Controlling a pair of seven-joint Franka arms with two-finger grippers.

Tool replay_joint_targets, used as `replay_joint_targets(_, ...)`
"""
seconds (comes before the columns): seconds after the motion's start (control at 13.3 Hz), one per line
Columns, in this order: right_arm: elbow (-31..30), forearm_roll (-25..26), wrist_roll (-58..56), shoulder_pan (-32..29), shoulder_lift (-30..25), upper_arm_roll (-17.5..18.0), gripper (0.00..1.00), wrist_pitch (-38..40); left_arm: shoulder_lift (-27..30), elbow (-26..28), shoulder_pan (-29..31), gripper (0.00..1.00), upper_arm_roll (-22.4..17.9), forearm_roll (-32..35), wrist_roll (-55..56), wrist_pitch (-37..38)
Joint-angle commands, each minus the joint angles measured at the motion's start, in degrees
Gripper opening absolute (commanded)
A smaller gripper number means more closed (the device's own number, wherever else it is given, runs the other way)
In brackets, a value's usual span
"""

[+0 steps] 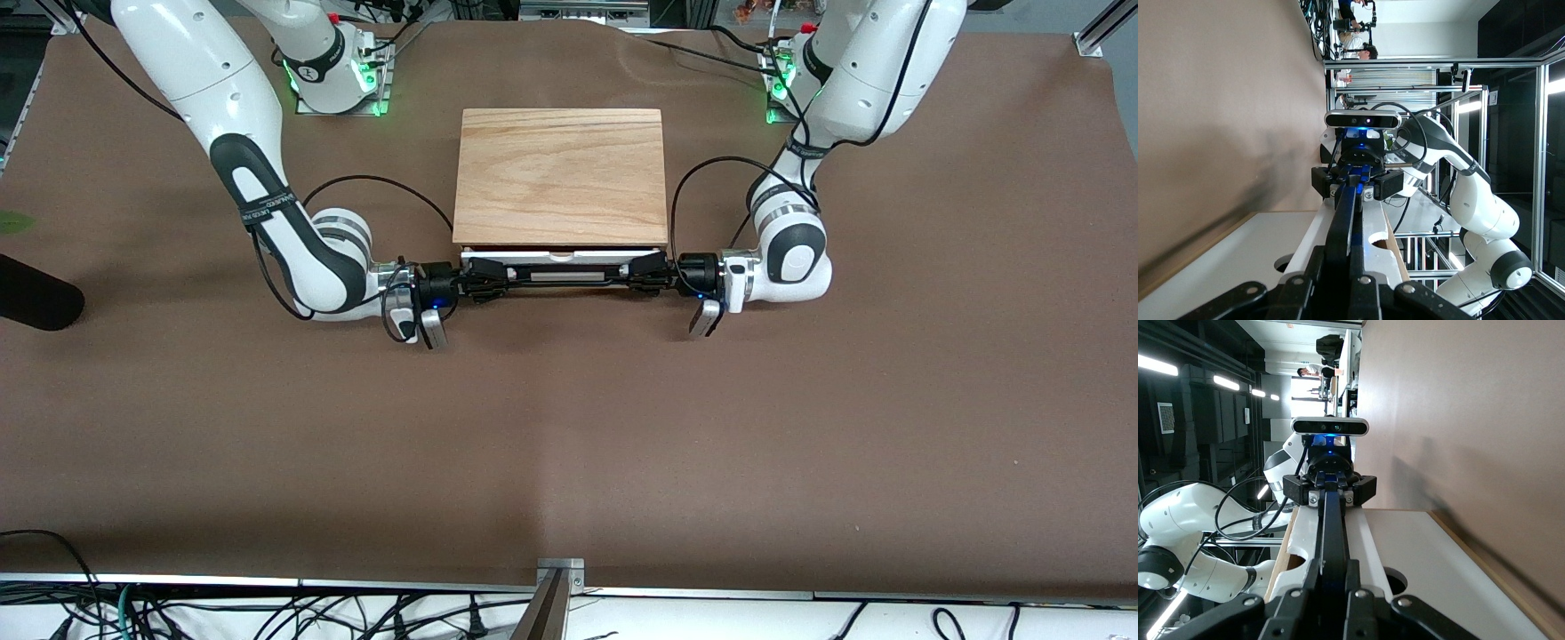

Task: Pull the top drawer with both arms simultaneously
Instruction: 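Pull the handle outward with both grippers, sliding the drawer open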

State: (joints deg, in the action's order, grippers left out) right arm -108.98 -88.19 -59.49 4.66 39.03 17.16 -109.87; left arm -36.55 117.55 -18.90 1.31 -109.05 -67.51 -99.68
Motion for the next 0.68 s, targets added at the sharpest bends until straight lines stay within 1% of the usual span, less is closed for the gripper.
replay_joint_targets(0.0,9.03,-3.3,6.31,-0.88,1.3,-0.03,0.06,0.1,-3.53,-3.19,-0.35,0.0,-0.08,-1.95,-1.49,-1.75)
replay_joint_targets(0.15,10.71,-3.3,6.4,-0.88,2.18,-0.2,0.06,-0.08,-4.49,-5.3,-0.35,0.0,-1.22,-2.39,-1.22,-1.75)
replay_joint_targets(0.38,12.64,-3.39,8.07,-0.88,2.89,-0.46,0.06,-0.6,-5.72,-8.29,0.27,0.0,-1.66,-3.53,0.97,-1.75)
replay_joint_targets(0.6,16.68,-3.74,10.09,-0.88,4.99,-0.64,0.06,-0.96,-7.74,-11.81,0.44,0.0,-2.54,-3.8,2.12,-1.75)
